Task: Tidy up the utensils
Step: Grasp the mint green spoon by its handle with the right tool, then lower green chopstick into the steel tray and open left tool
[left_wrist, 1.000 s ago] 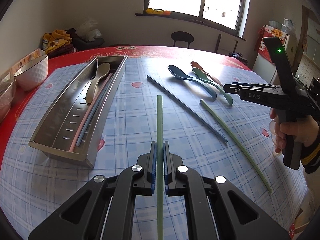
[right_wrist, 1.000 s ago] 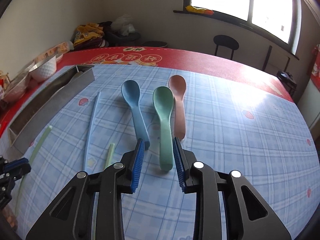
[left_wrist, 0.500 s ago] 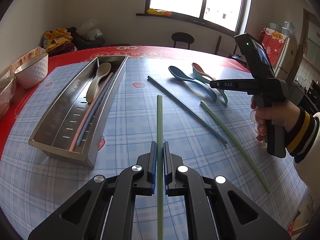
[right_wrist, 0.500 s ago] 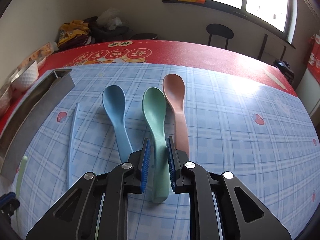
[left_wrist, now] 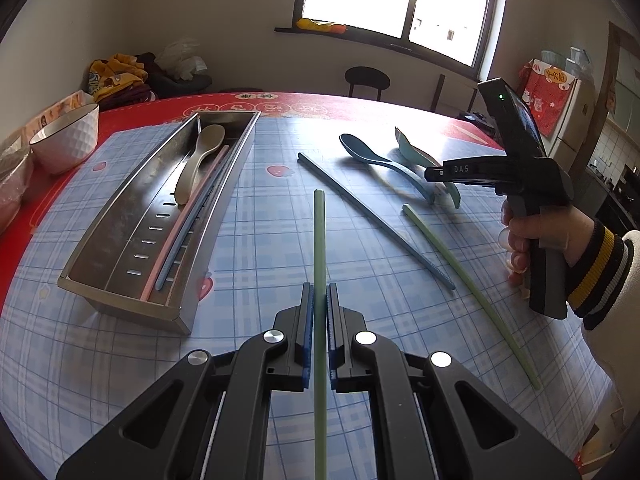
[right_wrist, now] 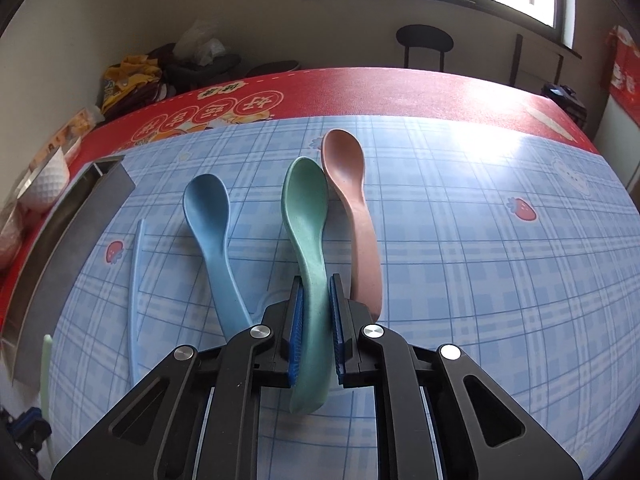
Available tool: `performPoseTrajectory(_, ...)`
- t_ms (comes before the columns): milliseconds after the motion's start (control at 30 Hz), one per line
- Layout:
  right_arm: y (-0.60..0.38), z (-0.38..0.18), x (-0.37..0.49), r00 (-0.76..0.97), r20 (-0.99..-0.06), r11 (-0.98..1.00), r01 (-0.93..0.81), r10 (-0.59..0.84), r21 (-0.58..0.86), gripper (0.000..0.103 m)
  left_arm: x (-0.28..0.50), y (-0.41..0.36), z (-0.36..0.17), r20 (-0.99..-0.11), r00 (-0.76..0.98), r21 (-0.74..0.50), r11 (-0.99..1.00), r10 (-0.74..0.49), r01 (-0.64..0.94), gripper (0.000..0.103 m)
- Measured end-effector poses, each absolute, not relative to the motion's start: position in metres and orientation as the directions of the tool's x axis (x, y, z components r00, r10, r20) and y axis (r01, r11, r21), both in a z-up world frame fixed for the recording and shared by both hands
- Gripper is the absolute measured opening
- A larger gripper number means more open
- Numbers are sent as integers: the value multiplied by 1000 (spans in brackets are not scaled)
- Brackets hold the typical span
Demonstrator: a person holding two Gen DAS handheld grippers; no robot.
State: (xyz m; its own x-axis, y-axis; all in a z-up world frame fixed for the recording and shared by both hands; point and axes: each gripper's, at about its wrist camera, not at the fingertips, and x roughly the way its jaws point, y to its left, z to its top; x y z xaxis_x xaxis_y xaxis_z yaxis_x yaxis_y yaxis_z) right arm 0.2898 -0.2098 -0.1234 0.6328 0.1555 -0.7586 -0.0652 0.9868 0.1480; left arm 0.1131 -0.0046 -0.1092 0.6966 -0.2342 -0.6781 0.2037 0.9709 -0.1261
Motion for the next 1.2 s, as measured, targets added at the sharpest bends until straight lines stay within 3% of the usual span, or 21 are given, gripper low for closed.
performPoseTrajectory(467,-237,-110,202,680,-605,870,-101,414,482,12,114,-3,-109,-676,697,-135,969,-241,204,6)
performPoseTrajectory(1000,-225,-118,163,719,-531,850,-159,449,503,12,112,-4,-108,-674,705,-118,974,-220,192,6)
performPoseTrajectory(1200,-235,-119,160,723,-509,834,-168,467,526,12,115,7,-104,-688,666,-204,958,-286,201,6)
